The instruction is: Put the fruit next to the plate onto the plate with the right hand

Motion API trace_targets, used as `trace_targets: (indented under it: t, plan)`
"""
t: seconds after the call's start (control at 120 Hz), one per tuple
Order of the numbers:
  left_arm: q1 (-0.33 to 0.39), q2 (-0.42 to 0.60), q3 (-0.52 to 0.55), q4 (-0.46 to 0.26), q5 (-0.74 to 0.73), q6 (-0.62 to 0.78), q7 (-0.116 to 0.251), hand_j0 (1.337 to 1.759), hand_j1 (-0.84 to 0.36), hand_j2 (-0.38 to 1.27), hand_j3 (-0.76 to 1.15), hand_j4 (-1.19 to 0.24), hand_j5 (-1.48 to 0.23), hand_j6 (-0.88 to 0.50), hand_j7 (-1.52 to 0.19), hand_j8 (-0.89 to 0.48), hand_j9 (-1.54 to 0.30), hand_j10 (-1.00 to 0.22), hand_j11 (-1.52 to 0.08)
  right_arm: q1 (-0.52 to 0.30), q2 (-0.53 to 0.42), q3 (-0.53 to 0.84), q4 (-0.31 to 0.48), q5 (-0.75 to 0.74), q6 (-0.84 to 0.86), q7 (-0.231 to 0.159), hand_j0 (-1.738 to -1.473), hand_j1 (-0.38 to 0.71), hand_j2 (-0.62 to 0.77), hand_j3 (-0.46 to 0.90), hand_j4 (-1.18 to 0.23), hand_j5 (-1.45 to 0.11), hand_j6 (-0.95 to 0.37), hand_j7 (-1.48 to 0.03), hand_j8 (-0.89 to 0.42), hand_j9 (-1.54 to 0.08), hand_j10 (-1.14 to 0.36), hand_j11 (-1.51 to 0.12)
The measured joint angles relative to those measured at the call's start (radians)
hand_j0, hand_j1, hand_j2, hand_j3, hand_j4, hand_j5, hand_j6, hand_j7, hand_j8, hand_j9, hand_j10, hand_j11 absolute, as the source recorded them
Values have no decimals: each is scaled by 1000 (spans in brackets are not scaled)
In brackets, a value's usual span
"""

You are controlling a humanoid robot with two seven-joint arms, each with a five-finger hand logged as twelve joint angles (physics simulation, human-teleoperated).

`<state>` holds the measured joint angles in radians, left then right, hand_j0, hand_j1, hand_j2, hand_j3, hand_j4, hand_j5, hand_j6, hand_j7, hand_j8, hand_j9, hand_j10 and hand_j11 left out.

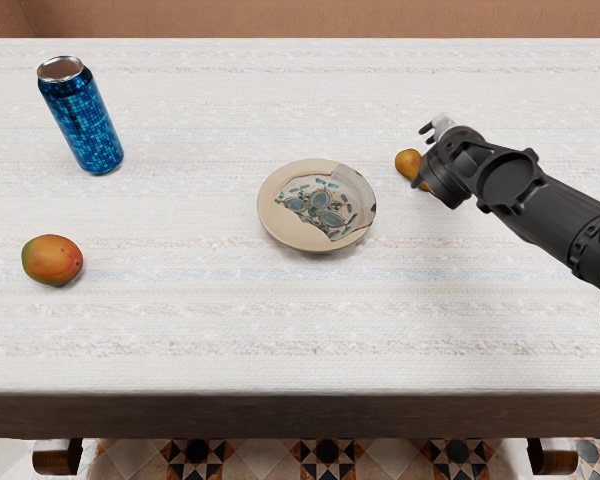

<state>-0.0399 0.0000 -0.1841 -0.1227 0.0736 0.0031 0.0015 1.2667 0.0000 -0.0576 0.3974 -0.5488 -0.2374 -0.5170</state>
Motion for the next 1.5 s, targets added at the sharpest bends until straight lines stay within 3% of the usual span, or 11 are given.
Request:
trace_targets:
  t: [0.333,0.733,0.908,1.15,1.275,1.5]
  plan:
    - [0,0,0,0,0,0,0,1658,325,4,0,-21,-27,-21,-27,-21,-26,-21,-26,6,0,-25,0,-6,18,0,-1658,-4,-56,0,-290,-375,-291,-375,-290,-375,-290,-375]
    - [0,0,0,0,0,0,0,1658,325,4,0,-21,-27,-21,-27,-21,-26,-21,-26,19,0,-23,1,-1,157,0,-1658,-34,-50,0,-269,-341,-262,-343,-269,-342,-269,-341]
    - [0,0,0,0,0,0,0,1658,325,4,0,-21,-27,-21,-27,-21,-27,-21,-27,21,0,-24,1,-2,162,0,-1658,91,-69,-1,-377,-474,-277,-480,-377,-475,-377,-475]
    - [1,0,0,0,0,0,0,1658,325,4,0,-21,-27,-21,-27,-21,-27,-21,-27,16,0,-51,0,-10,135,11,-1658,270,-101,0,-522,-669,-470,-673,-523,-670,-522,-670]
    - [0,0,0,0,0,0,0,1658,325,4,0,-21,-27,-21,-27,-21,-27,-21,-26,11,0,-61,0,-13,111,17,-1658,308,-76,0,-556,-719,-528,-720,-557,-719,-556,-719]
    - [0,0,0,0,0,0,0,1658,325,4,0,-21,-27,-21,-27,-21,-27,-21,-27,9,0,-64,1,-14,112,20,-1658,351,-77,-1,-555,-711,-501,-717,-555,-712,-555,-712]
